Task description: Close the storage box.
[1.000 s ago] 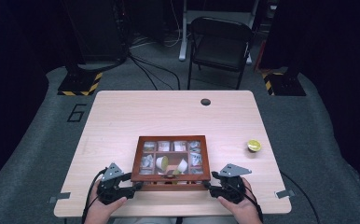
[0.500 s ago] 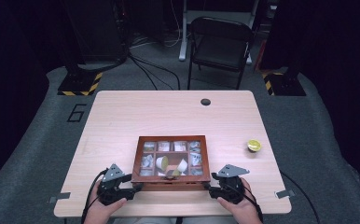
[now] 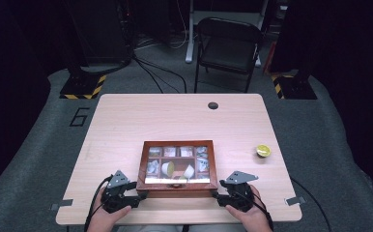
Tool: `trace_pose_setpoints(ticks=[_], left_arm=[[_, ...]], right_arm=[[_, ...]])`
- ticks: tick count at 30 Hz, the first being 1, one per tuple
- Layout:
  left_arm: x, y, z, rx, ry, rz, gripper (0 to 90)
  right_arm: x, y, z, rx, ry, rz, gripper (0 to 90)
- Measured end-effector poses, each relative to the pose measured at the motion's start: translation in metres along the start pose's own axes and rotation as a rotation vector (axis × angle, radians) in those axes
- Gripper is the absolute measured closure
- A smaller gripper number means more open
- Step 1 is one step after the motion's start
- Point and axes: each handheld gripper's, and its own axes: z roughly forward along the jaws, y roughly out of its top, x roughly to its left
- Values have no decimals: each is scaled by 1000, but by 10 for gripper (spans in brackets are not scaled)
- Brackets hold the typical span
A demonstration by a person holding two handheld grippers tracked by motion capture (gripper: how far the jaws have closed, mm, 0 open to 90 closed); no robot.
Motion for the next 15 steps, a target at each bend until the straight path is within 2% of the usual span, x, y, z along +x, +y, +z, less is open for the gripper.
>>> trace_pose_setpoints(ticks=[5, 7, 9, 12, 15], left_arm=[[1, -3, 0, 1, 1, -5, 401], [1, -3, -2, -11, -6, -28, 397], [2, -3, -3, -10, -7, -34, 396], [2, -3, -3, -13, -2, -29, 396], [2, -3, -4, -13, -6, -28, 397]], right_arm=[[-2, -2, 0, 16, 11, 1, 442], [-2, -2, 2, 29, 12, -3, 442], [-1, -2, 2, 31, 16, -3, 443], [-1, -2, 1, 27, 3, -8, 446], [1, -2, -1, 21, 11, -5, 441]])
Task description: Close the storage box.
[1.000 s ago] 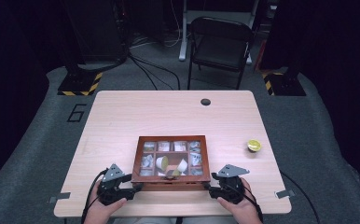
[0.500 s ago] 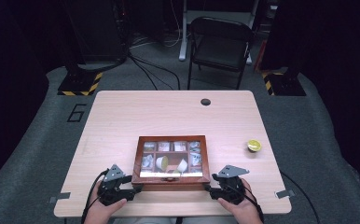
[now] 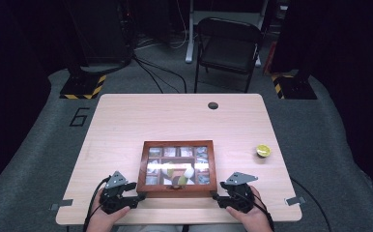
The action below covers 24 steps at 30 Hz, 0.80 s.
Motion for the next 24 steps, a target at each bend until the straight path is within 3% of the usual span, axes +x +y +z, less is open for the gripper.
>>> trace_pose_setpoints(ticks=[8, 14, 19, 24], left_arm=[[2, 5, -4, -47, 21, -22, 394], [6, 7, -7, -52, 22, -22, 389], [9, 8, -10, -72, 30, -41, 388], [18, 10, -12, -94, 64, -55, 387]], right_arm=[[-4, -1, -9, -41, 17, 23, 425], [-9, 3, -18, -92, 25, 55, 425], [-17, 7, -27, -142, -1, 64, 423], [-30, 5, -28, -136, -39, 86, 423]])
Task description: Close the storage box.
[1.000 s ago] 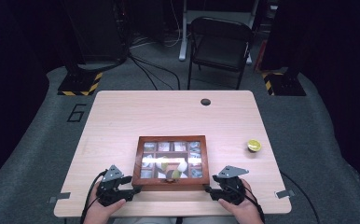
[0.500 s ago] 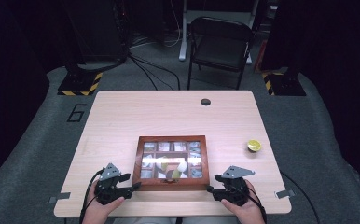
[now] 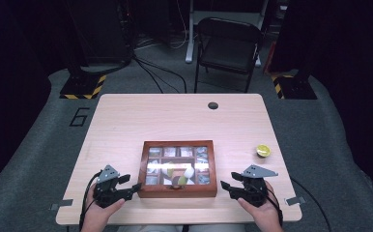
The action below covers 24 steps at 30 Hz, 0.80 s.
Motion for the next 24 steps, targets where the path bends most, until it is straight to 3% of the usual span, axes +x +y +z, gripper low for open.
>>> trace_pose_setpoints(ticks=[9, 18, 24], left_arm=[[18, 2, 0, -22, 49, -34, 387], [32, 1, -2, -22, 90, -39, 387], [40, -2, -2, -22, 77, -90, 381]], right_arm=[[-16, 0, 8, 15, -53, 14, 424], [-30, -2, 13, 41, -90, 22, 423], [-36, -4, 14, 47, -82, 81, 420]])
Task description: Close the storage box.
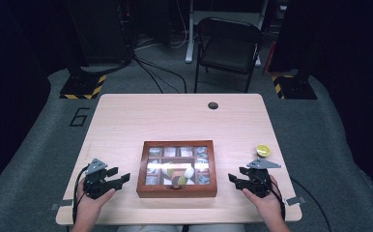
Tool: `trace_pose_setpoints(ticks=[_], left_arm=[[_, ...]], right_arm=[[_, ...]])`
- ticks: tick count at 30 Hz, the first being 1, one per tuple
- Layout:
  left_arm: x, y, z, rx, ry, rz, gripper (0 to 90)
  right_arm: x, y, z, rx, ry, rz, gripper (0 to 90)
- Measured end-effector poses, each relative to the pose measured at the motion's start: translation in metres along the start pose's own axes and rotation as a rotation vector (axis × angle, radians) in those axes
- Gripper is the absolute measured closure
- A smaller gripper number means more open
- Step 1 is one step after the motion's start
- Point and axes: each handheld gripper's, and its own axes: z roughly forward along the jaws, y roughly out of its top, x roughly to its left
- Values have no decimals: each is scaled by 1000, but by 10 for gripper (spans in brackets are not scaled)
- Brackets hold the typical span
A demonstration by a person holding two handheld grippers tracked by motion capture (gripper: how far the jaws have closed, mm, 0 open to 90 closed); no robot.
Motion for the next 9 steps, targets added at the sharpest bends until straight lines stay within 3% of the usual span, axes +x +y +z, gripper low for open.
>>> trace_pose_setpoints(ticks=[4, 7, 9], left_arm=[[-2, 0, -1, 3, -8, 12, 382], [-10, -2, -5, -8, -57, 32, 371], [-20, -4, -5, -2, -95, 53, 359]], right_arm=[[1, -1, 2, 9, 1, -9, 412], [5, -1, 1, 3, 0, -26, 399], [8, 0, -2, -23, 25, -57, 386]])
